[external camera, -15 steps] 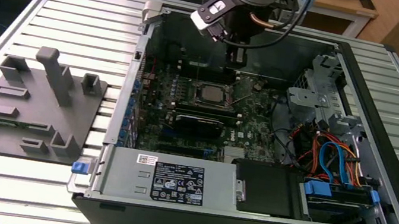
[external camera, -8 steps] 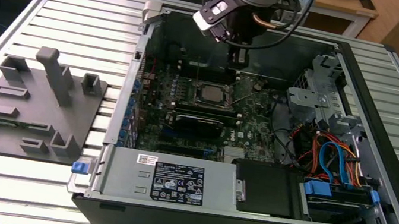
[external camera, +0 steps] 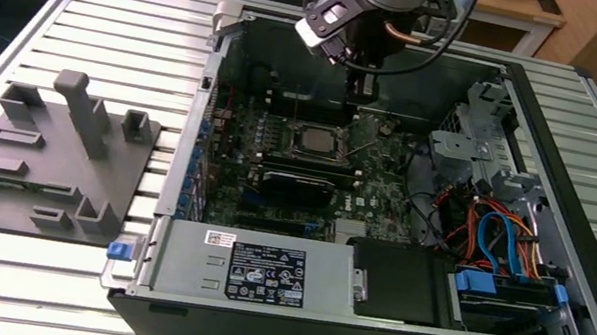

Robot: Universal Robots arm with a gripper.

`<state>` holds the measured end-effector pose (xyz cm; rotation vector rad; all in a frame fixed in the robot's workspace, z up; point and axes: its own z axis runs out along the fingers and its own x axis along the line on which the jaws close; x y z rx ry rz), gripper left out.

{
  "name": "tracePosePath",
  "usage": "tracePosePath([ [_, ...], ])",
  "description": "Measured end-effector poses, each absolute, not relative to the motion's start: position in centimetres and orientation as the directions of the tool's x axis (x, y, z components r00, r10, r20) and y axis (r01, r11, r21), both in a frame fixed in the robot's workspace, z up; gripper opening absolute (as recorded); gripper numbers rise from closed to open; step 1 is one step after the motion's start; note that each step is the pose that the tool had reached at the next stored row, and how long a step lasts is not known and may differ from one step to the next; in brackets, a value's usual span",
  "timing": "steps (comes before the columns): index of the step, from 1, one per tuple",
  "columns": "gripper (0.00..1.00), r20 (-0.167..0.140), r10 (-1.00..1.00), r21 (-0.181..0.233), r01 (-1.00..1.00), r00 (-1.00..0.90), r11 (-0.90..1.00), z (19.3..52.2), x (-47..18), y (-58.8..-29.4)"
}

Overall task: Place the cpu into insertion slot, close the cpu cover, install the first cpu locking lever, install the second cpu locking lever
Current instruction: 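Close the cpu cover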

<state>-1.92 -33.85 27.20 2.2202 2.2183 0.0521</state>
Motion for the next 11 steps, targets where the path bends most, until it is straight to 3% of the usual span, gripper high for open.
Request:
tracePosePath([
  [11,0.1,0.021,1.0,0.025,1.0,0.001,-0.001,27.19,-1.44,-34.05],
])
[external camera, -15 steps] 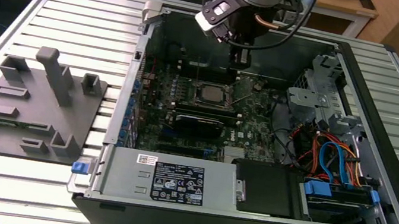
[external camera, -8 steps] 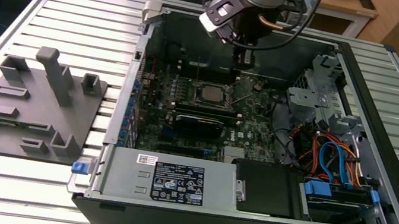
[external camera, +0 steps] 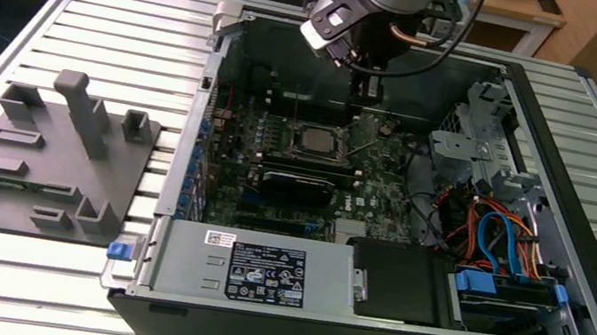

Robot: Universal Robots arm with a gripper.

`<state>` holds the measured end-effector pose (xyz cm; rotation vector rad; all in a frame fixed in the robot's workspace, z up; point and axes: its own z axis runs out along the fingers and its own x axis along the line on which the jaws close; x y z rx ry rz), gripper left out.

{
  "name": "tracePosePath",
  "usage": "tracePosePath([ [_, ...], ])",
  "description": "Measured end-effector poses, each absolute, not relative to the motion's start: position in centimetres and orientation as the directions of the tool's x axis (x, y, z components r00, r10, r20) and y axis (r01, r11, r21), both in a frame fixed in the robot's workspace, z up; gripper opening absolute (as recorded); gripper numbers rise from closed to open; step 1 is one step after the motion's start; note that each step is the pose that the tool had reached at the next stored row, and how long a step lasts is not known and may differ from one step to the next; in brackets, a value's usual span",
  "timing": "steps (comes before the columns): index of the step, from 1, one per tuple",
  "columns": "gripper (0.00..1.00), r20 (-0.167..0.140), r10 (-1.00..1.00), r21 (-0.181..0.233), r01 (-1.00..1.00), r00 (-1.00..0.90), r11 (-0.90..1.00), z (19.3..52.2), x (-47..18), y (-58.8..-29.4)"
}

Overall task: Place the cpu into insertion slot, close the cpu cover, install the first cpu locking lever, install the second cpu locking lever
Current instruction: 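Close the cpu cover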

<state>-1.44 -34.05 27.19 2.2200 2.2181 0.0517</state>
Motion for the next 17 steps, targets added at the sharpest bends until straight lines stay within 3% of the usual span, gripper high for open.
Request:
tracePosePath([
  [17,0.1,0.021,1.0,0.024,1.0,0.004,-0.005,27.2,1.6,-34.0],
])
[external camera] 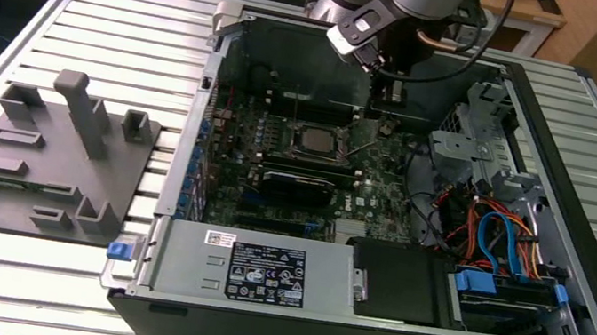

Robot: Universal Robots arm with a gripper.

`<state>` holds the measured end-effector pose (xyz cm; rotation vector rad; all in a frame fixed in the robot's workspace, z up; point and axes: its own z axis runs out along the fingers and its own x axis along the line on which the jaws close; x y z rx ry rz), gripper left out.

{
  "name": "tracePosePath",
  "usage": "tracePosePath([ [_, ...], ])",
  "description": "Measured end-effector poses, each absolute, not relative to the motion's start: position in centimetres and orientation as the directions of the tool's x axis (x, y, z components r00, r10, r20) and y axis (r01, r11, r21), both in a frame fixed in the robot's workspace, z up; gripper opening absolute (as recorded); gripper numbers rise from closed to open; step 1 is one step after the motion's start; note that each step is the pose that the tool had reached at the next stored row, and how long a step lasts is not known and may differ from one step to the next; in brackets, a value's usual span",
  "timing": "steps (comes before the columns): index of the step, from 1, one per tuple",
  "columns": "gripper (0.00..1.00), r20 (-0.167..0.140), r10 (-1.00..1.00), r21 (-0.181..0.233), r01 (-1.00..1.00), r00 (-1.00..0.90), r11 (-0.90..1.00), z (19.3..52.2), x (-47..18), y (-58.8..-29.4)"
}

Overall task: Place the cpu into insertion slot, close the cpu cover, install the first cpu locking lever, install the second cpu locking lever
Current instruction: 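Close the cpu cover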

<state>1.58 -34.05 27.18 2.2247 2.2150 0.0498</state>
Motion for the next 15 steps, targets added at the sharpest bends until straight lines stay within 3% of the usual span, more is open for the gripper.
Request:
tracePosePath([
  [15,0.1,0.021,1.0,0.024,1.0,0.018,-0.018,27.04,2.57,-34.05],
])
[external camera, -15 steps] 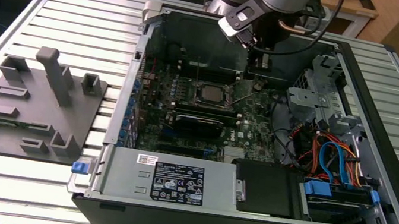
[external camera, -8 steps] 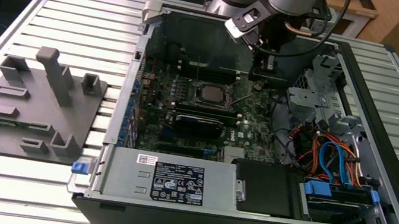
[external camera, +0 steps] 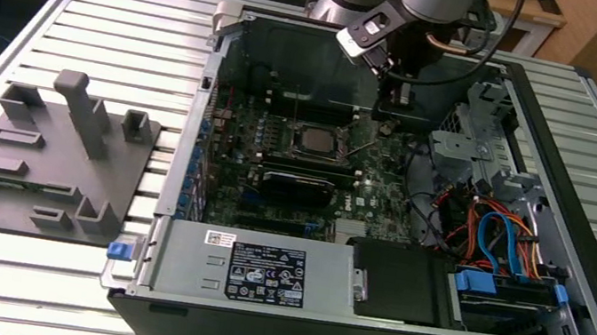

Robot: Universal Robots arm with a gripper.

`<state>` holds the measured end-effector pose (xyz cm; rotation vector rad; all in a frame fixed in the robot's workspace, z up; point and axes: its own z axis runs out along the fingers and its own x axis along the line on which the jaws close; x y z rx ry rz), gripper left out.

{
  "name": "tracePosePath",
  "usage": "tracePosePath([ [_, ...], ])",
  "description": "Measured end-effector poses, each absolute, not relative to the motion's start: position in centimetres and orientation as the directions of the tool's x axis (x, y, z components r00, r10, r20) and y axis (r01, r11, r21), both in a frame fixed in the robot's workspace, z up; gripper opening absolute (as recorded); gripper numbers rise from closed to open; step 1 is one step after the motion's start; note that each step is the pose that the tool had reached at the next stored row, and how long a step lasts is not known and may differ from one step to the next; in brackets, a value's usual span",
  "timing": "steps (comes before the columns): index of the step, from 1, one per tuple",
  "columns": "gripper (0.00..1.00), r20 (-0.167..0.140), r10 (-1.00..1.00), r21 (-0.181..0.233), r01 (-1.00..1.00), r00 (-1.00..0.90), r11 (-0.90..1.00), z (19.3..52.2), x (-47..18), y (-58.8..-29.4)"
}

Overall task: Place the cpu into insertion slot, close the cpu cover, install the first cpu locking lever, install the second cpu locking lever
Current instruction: 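Close the cpu cover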

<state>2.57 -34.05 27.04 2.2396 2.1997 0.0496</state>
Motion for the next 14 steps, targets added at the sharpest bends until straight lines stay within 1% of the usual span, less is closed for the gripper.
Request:
tracePosePath([
  [14,0.1,0.021,1.0,0.004,1.0,0.018,-0.018,26.6,4.6,-34.1],
])
